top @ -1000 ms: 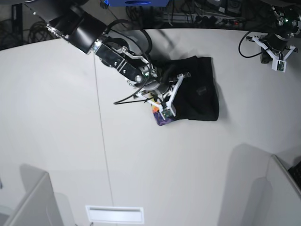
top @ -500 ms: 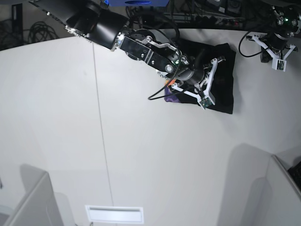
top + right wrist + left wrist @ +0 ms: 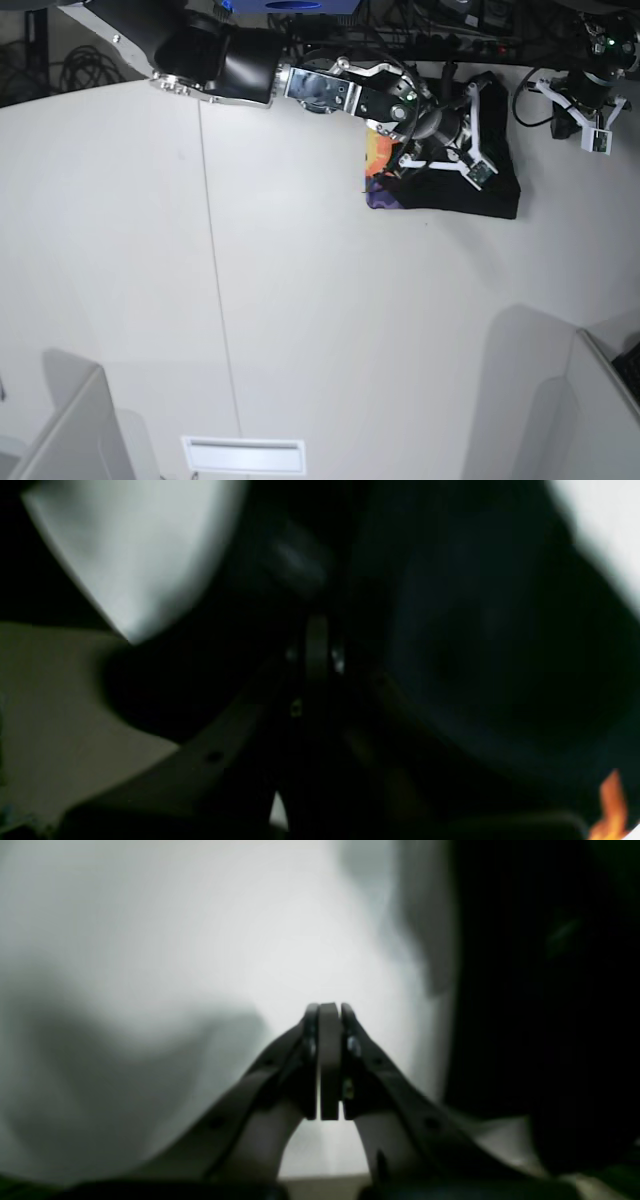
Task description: Fold the T-shirt properly
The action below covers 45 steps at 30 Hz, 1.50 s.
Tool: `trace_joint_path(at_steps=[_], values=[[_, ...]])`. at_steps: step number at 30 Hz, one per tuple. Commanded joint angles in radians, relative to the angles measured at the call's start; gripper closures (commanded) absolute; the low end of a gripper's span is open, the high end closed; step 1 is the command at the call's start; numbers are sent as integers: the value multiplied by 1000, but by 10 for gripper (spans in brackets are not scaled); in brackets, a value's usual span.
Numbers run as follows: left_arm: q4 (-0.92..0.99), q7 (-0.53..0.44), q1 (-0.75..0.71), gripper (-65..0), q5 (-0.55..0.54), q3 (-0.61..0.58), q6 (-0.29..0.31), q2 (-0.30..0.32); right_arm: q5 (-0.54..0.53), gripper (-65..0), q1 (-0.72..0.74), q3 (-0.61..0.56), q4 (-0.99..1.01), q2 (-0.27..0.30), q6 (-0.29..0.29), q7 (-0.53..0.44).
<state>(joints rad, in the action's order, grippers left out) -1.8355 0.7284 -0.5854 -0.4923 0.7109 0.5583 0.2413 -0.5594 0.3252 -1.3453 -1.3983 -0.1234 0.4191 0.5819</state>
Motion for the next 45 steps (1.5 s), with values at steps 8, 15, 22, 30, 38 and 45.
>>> trace_joint_path(at_steps=[8, 15, 22, 30, 38, 45], values=[[-49, 79, -21, 0, -204, 3, 4, 40, 3, 0, 19, 114, -198, 57, 4, 146], [-85, 82, -31, 0, -72, 8, 3, 37, 12, 0, -148, 353, -424, 147, 4, 413], [-42, 78, -20, 0, 295, 45, 3, 36, 12, 0, -169, 333, -353, 169, -2, 367], [29, 78, -14, 0, 307, 131, 4, 42, 12, 0, -62, 336, -100, 169, 1, 226], [26, 78, -12, 0, 307, 126, 140, 13, 12, 0, 2, 452, -32, 159, 2, 197], [35, 78, -6, 0, 318, 125, 140, -17, 11, 0, -50, 470, -332, 192, 2, 327]])
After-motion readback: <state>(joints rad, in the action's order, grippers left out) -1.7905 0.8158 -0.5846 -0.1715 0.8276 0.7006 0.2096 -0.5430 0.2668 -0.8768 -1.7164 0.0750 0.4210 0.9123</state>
